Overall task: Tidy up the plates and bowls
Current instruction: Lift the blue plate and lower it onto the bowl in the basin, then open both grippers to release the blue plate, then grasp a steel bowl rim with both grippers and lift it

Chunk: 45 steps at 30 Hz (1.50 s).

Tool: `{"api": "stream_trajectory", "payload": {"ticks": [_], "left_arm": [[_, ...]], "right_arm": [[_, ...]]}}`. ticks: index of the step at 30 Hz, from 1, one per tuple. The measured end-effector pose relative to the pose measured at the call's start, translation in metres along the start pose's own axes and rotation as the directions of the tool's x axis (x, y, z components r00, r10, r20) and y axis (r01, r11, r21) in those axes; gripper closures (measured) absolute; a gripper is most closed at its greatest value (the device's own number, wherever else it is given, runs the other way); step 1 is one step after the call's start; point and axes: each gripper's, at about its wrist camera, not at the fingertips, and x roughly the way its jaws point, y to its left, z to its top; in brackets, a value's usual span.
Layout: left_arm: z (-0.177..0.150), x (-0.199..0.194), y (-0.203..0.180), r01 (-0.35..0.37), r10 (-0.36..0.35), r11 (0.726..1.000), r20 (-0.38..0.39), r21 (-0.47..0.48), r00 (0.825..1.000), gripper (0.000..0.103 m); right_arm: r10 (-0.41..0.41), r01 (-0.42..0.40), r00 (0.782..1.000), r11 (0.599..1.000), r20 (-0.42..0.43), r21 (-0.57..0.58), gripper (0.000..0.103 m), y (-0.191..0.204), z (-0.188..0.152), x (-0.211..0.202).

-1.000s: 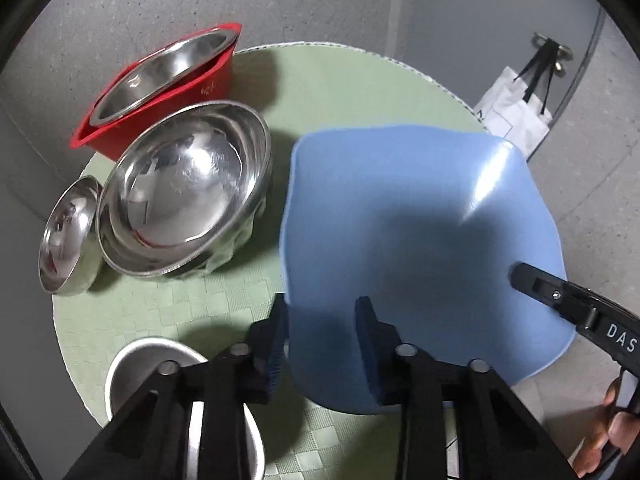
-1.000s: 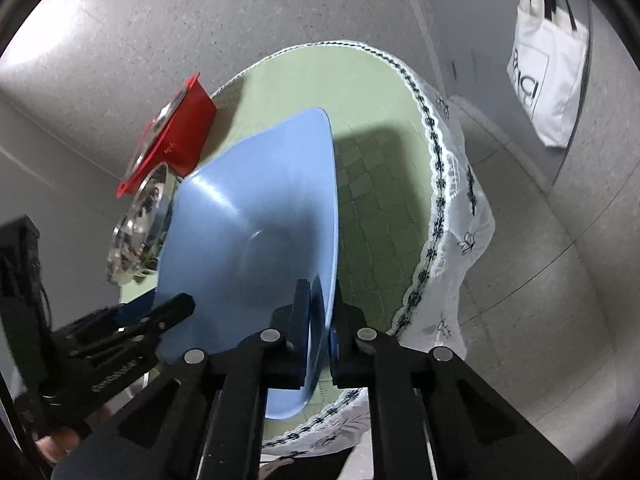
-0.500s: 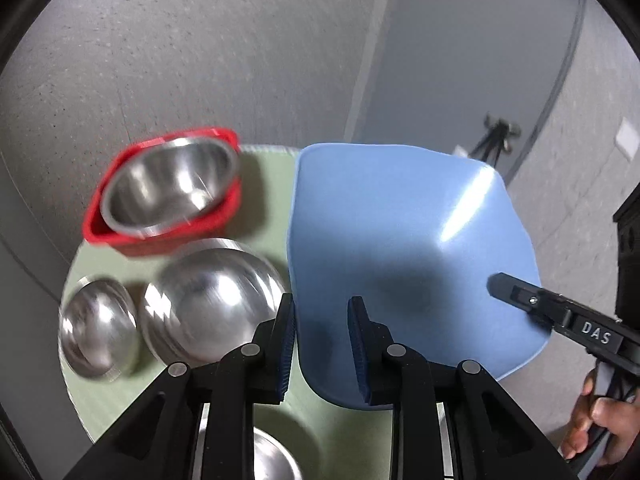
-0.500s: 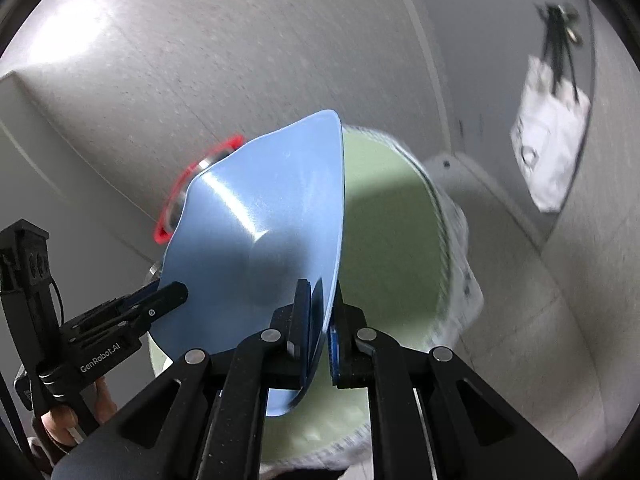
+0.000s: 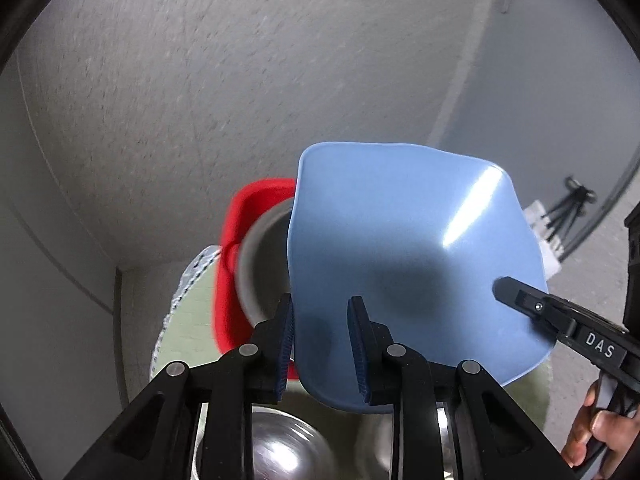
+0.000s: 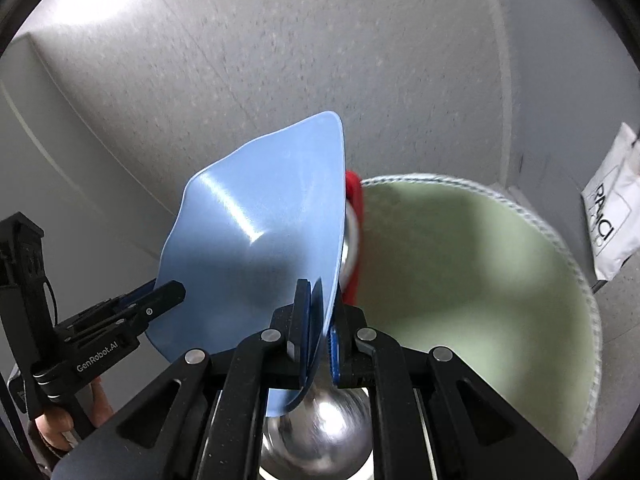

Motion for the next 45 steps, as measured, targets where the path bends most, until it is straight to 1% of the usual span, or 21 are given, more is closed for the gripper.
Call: {"api": "stream_trajectory", "payload": {"ticks": [2,5,9,13,15,16,18,19,20,22,25,27,28,29,31,32,34,36,39,43,45], "left_arm": [[0.003,0.017,0.012,-0.005,0.005,1.0,-0.025,-0.006,1.0,0.081],[0.009,0.043,0.023,-0.001,0.0,1.0,-0.068,-0.027,0.998,0.081],[0.014,0.067,0.033,-0.01,0.008,1.0,-0.104,-0.019,0.995,0.081],[0.022,0.072,0.027,-0.009,0.008,1.0,-0.093,-0.013,0.996,0.08],[0.016,0.068,0.022,-0.009,0.008,1.0,-0.086,-0.014,0.996,0.077],[0.016,0.069,0.023,-0.004,0.003,1.0,-0.084,-0.011,0.996,0.075],[0.015,0.071,0.022,-0.005,0.004,1.0,-0.079,-0.016,0.997,0.065],[0.014,0.067,0.022,-0.006,0.005,1.0,-0.068,-0.018,0.998,0.057],[0.013,0.063,0.022,-0.016,0.014,1.0,-0.058,-0.022,0.998,0.047],[0.01,0.054,0.019,-0.022,0.021,0.999,-0.039,-0.027,0.999,0.042],[0.003,0.039,0.02,-0.033,0.033,0.999,-0.022,-0.037,0.999,0.041],[-0.004,0.024,0.022,-0.051,0.051,0.998,-0.002,-0.044,0.999,0.04],[-0.01,0.015,0.023,-0.061,0.062,0.997,0.014,-0.047,0.998,0.037],[-0.014,0.009,0.023,-0.07,0.072,0.996,0.025,-0.05,0.997,0.03],[-0.03,-0.011,0.027,-0.108,0.112,0.992,0.061,-0.062,0.992,0.024],[-0.037,-0.019,0.028,-0.125,0.13,0.99,0.079,-0.069,0.988,0.022],[-0.054,-0.032,0.033,-0.167,0.175,0.982,0.088,-0.093,0.981,0.019],[-0.072,-0.04,0.039,-0.172,0.182,0.978,0.08,-0.122,0.98,0.018],[-0.093,-0.045,0.046,-0.192,0.202,0.969,0.052,-0.156,0.978,0.018],[-0.119,-0.042,0.057,-0.221,0.225,0.955,0.0,-0.196,0.974,0.018],[-0.129,-0.036,0.06,-0.23,0.23,0.95,-0.027,-0.21,0.973,0.018]], "right_arm": [[-0.017,0.017,0.999,1.0,-0.034,0.002,0.096,0.007,0.005,0.028],[-0.051,0.051,0.996,0.999,-0.074,-0.001,0.096,0.008,0.007,0.057],[-0.092,0.091,0.99,0.996,-0.104,-0.012,0.095,0.009,0.005,0.077],[-0.126,0.125,0.985,0.992,-0.121,-0.016,0.091,0.007,0.003,0.088],[-0.126,0.126,0.985,0.992,-0.121,-0.013,0.088,0.011,0.002,0.089],[-0.124,0.124,0.985,0.992,-0.123,-0.01,0.085,0.011,0.002,0.089],[-0.113,0.113,0.987,0.994,-0.115,-0.007,0.077,0.013,0.002,0.085],[-0.108,0.108,0.988,0.994,-0.108,-0.007,0.069,0.015,0.002,0.082],[-0.104,0.104,0.99,0.995,-0.099,-0.008,0.057,0.017,0.002,0.078],[-0.119,0.118,0.99,0.993,-0.074,-0.015,0.039,0.02,0.003,0.072],[-0.104,0.103,0.994,0.995,-0.047,-0.009,0.039,0.021,0.003,0.058],[-0.113,0.112,0.993,0.993,-0.031,-0.021,0.039,0.023,0.001,0.048],[-0.128,0.127,0.992,0.991,-0.012,-0.038,0.039,0.026,-0.002,0.038],[-0.14,0.14,0.99,0.989,0.001,-0.054,0.039,0.03,-0.005,0.031],[-0.149,0.151,0.988,0.984,0.035,-0.098,0.039,0.043,-0.015,0.014],[-0.141,0.146,0.989,0.982,0.043,-0.119,0.039,0.049,-0.02,0.009],[-0.113,0.119,0.993,0.978,0.046,-0.169,0.038,0.063,-0.033,0.001],[-0.096,0.101,0.995,0.969,0.033,-0.224,0.038,0.079,-0.046,0.001],[-0.061,0.053,0.998,0.955,-0.017,-0.292,0.038,0.099,-0.065,0.012],[-0.054,0.012,0.992,0.937,-0.11,-0.35,0.038,0.119,-0.089,0.043],[-0.063,0.006,0.988,0.927,-0.141,-0.374,0.038,0.123,-0.097,0.056]]}}
